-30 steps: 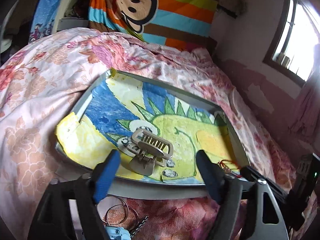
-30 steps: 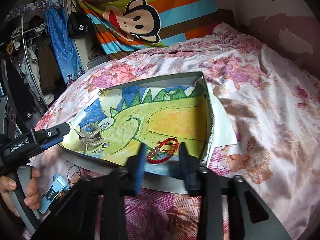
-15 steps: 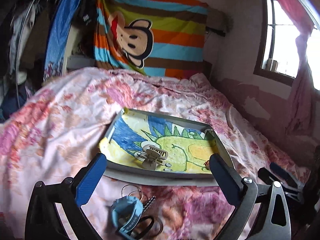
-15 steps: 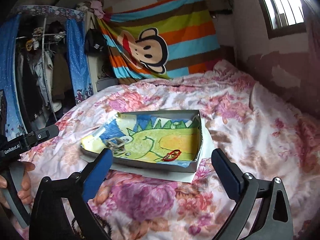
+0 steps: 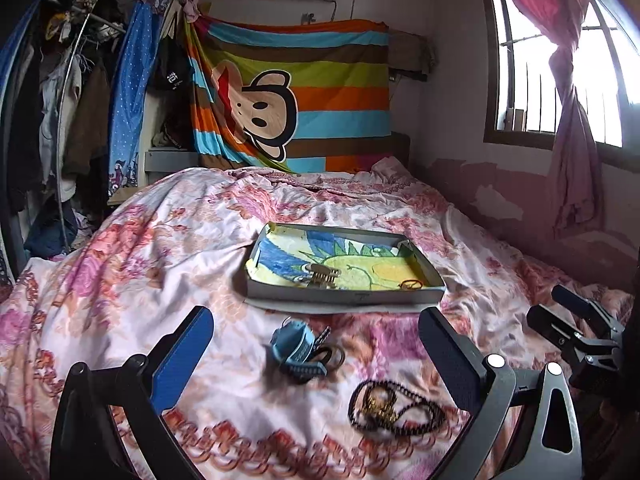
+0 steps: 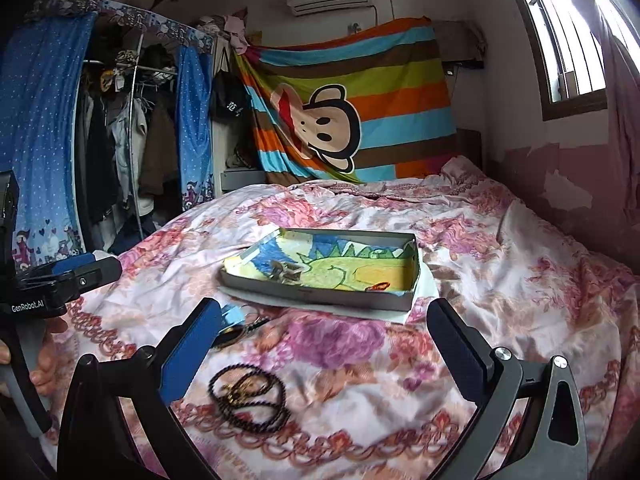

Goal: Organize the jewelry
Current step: 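Withdraw both tools from the tray toward the blue watch and black bead bracelet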

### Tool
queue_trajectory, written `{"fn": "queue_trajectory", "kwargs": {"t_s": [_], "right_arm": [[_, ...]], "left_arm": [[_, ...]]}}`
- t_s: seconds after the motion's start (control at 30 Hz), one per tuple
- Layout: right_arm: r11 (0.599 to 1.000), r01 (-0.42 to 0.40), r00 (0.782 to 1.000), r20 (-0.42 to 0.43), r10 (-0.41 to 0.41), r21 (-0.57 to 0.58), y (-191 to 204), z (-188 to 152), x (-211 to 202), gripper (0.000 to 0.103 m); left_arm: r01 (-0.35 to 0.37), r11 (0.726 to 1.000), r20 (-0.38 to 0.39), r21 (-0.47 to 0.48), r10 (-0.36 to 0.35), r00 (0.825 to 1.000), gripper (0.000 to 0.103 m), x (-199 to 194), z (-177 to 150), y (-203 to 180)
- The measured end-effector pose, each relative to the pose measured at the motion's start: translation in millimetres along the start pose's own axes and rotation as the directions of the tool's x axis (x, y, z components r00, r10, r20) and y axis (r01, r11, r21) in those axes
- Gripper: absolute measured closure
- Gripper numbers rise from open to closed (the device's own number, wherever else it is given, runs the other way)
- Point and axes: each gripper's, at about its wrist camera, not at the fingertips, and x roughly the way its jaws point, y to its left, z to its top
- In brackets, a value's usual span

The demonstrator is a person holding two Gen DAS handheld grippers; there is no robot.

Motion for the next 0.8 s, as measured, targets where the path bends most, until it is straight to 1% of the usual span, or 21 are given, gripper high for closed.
{"fn": "queue_trajectory", "kwargs": {"t_s": [0.1, 0.23, 0.43, 0.6, 0.8], "right_arm": [[1.0, -0.001, 1.0, -0.018, 0.001, -0.005, 7, -12, -16, 0.002], [1.0, -0.011, 0.998, -0.065, 0.01, -0.006, 12, -28, -23, 0.002], [0.999, -0.033, 0.988, -0.152, 0.029, -0.018, 14, -47, -17, 0.002], [0.999, -0.043, 0.968, -0.247, 0.039, -0.014, 13, -61, 2, 0.002], [0.999, -0.043, 0.943, -0.332, 0.03, -0.032, 18, -76, 20, 0.002]], "left_arm": [[-0.004, 1.0, -0.016, 0.013, 0.004, 1.0, 0.0, -12, -10, 2], [-0.01, 1.0, -0.043, 0.019, 0.011, 0.999, 0.0, -22, -24, 11], [-0.02, 1.0, -0.105, 0.024, 0.022, 0.994, 0.0, -22, -46, 27], [-0.01, 1.0, -0.185, 0.003, 0.011, 0.983, 0.0, -10, -60, 38], [0.009, 0.999, -0.279, -0.033, -0.018, 0.96, 0.0, 5, -72, 44]]}}
